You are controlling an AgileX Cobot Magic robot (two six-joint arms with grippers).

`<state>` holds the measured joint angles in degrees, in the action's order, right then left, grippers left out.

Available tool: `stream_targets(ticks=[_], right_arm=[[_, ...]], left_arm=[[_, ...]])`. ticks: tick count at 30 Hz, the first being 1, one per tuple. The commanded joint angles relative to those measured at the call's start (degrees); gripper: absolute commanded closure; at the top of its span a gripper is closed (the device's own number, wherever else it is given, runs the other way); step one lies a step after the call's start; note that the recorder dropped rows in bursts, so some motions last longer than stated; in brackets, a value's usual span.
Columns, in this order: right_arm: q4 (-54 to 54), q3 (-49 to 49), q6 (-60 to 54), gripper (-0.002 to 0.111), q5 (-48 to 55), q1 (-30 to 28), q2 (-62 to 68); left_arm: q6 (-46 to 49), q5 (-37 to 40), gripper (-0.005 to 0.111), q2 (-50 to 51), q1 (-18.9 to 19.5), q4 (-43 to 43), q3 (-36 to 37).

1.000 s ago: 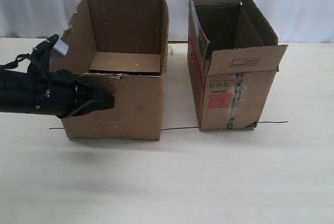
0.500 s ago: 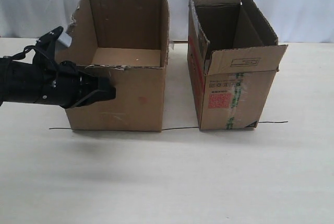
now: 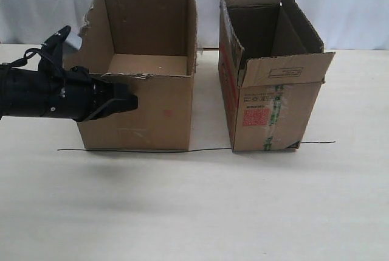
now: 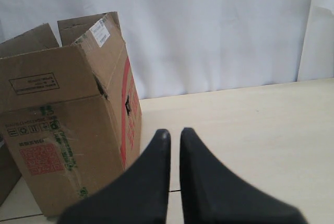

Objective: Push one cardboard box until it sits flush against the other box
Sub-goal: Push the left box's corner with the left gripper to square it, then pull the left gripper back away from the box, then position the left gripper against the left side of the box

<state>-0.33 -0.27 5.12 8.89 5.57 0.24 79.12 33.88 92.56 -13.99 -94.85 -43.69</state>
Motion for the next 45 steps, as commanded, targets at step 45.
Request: stream_targets(ticks=[45], right_arm=[[-0.34, 0.27, 0.03, 0.103, 0.2, -0.1, -0.24]], left_arm=[[-22.39, 4.33, 0.107, 16.3, 22.67, 30.96, -26.32]])
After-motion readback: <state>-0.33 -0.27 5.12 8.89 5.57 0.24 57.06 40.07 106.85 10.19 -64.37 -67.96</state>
